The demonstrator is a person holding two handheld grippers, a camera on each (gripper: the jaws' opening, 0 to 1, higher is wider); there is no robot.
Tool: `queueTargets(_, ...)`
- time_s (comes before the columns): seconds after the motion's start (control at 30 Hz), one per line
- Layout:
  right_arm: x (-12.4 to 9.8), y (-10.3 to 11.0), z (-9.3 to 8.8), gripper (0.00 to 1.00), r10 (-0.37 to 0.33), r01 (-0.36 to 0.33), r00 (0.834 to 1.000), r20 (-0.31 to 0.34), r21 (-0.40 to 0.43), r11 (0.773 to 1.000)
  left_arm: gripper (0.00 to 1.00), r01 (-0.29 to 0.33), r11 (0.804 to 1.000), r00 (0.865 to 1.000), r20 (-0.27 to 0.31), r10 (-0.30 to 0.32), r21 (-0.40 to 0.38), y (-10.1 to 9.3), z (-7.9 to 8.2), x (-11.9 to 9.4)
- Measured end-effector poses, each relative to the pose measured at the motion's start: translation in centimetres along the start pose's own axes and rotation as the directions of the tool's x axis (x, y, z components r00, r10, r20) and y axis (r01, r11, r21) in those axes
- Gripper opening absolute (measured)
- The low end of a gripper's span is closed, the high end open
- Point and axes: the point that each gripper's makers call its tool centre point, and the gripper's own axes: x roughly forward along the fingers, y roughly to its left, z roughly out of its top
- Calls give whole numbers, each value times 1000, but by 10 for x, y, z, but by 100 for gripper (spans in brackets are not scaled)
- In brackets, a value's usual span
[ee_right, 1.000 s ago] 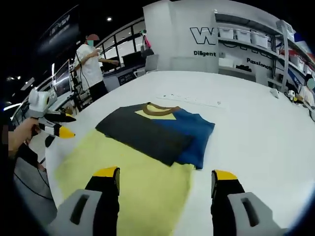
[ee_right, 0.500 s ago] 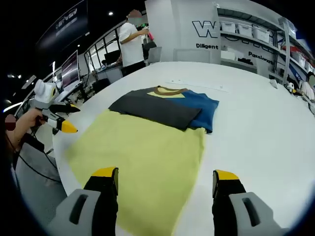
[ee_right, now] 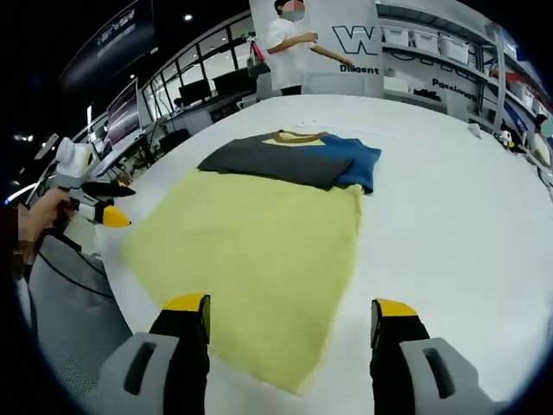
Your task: Fold the garment on the visible template until the final outline fits inside the template.
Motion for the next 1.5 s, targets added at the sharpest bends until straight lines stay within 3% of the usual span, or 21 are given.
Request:
queueTargets(0.4,-5,-2,-19,63,-34,33,999,-26,-15,999,83,13,998,997,-72,-9,54,-14,-31,-1)
queueTargets(0.77,-11,-1,-36,43,-61,60,997,-49,-20,998,70,-10,1000,994,-112,10,-3,-14,-47,-4)
queueTargets(0.97,-13,-6,-41,21,-81,79,995,-55,-27,996,58,-38,998,989,-145,30,-52,-7,-56,-4)
queueTargets(1.1,-12,-5,-46,21,-78,77,994,-73,-16,997,52,-39,997,989,-148,28,-73,-6,-58,-5)
queueTargets(1.23,-12,-6,-47,18,-84,82,993,-78,-22,996,36,-35,996,988,-154,22,-86,-8,-59,-5)
queueTargets(1.33,-13,-7,-47,16,-86,85,993,-81,-16,996,33,-38,996,988,-155,26,-75,-9,-59,-5)
queueTargets(1.5,-14,-6,-50,7,-96,95,991,-93,-15,995,20,-46,995,984,-173,31,-86,-8,-62,-6)
